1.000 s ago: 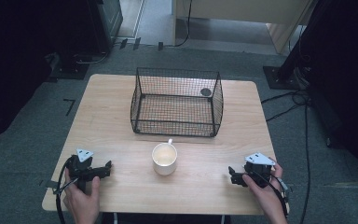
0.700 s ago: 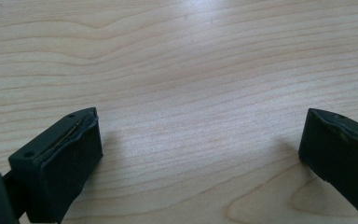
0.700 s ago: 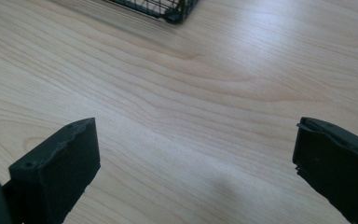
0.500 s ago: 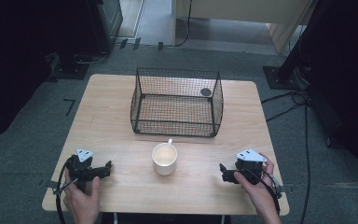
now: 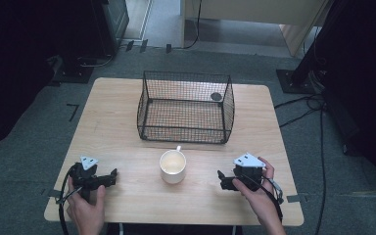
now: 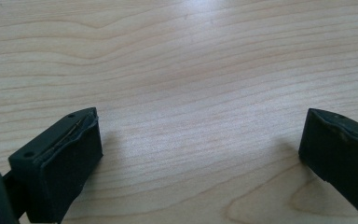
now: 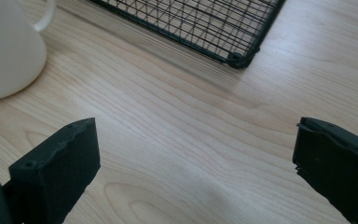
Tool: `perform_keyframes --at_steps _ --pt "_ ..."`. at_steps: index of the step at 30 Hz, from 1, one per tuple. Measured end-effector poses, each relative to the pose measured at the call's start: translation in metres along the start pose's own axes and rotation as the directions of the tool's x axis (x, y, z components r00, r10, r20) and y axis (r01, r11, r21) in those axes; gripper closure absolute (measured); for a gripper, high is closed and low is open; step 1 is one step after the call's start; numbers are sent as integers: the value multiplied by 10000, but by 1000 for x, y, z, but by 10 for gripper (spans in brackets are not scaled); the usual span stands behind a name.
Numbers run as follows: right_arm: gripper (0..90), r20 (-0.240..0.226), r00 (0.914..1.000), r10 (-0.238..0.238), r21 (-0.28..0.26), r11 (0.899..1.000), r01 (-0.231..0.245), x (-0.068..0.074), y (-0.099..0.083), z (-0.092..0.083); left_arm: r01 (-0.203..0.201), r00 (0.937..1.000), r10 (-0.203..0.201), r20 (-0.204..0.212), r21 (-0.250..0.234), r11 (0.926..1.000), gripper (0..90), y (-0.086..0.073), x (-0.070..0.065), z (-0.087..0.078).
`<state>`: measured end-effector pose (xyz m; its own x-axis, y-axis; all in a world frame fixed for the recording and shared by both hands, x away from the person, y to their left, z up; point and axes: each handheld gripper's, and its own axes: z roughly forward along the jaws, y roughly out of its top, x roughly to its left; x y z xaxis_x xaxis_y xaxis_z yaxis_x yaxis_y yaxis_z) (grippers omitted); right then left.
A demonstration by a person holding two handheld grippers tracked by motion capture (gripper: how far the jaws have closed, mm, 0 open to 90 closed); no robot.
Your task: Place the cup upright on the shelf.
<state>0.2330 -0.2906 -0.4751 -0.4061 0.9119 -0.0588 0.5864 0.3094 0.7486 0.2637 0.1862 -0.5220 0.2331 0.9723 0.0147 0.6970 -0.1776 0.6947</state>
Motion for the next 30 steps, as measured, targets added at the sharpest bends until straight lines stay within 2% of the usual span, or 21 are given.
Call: perform_keyframes --at_steps 10,13,14,19,30 --pt "1 -403 9990 -199 -128 9997 194 16 7 6 -9 10000 9 3 27 10000 0 0 0 0" --pt "1 -974 9949 -271 -512 9984 222 24 9 8 0 10000 -1 1 19 10000 0 0 0 0" --pt "1 -974 9949 -271 -512 9984 222 24 9 8 -10 10000 10 3 27 10000 0 0 0 0" --pt "2 -1787 9834 -301 -654 9977 187 38 14 11 -8 10000 8 3 26 10000 0 0 0 0" --pt "2 -2386 9689 -651 -859 9953 457 60 21 18 1 10000 -1 1 20 10000 0 0 0 0"
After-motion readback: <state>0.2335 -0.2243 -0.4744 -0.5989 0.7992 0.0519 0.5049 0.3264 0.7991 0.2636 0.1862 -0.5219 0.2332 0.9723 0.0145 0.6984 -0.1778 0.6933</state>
